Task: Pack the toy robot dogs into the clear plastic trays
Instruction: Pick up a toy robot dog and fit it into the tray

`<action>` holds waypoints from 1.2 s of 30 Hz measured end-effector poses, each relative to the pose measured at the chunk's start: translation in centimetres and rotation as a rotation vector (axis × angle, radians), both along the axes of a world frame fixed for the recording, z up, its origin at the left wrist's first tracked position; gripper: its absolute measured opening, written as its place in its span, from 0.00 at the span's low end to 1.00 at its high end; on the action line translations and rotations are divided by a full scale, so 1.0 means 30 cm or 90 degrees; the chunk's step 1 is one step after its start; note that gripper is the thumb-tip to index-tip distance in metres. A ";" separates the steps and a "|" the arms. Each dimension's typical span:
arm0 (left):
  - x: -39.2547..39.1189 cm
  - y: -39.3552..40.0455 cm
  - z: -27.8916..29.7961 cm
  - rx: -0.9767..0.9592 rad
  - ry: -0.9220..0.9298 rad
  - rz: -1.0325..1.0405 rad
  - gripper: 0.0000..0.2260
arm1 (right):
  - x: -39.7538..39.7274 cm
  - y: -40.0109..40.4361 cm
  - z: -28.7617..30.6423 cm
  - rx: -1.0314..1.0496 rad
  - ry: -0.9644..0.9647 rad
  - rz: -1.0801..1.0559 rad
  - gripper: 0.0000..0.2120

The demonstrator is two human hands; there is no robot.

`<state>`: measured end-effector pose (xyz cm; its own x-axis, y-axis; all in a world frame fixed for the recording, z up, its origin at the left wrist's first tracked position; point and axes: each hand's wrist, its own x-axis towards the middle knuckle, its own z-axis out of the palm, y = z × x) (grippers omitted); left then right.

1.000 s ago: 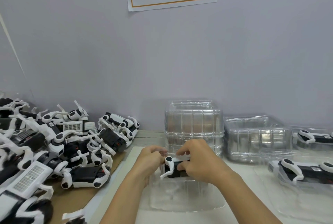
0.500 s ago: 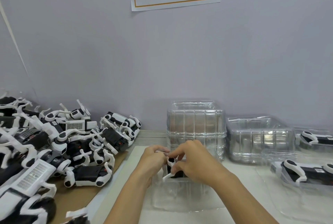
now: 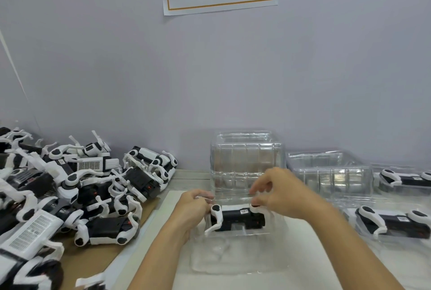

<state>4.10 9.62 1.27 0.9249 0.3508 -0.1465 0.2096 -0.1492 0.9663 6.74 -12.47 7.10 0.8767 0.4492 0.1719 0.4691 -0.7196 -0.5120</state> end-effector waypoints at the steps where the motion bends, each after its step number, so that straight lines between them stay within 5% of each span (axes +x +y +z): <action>1: 0.000 0.000 -0.001 0.000 0.000 -0.001 0.14 | 0.006 -0.027 0.002 -0.017 0.022 -0.012 0.10; 5: 0.002 0.002 -0.004 -0.004 -0.001 0.002 0.13 | 0.010 -0.056 -0.015 -0.026 0.106 -0.031 0.12; 19: 0.008 0.004 -0.012 0.009 -0.027 0.021 0.13 | 0.012 -0.012 -0.054 0.006 0.080 -0.115 0.11; 25: 0.007 0.002 -0.017 -0.023 -0.027 0.027 0.12 | -0.007 0.007 -0.008 -0.132 0.007 -0.075 0.15; 30: 0.007 0.001 -0.019 -0.047 -0.040 0.025 0.10 | -0.046 0.106 -0.031 -0.003 -0.051 0.037 0.17; 36: 0.015 0.003 -0.001 -0.119 -0.016 0.028 0.09 | -0.087 0.214 -0.103 -0.025 -0.061 0.088 0.20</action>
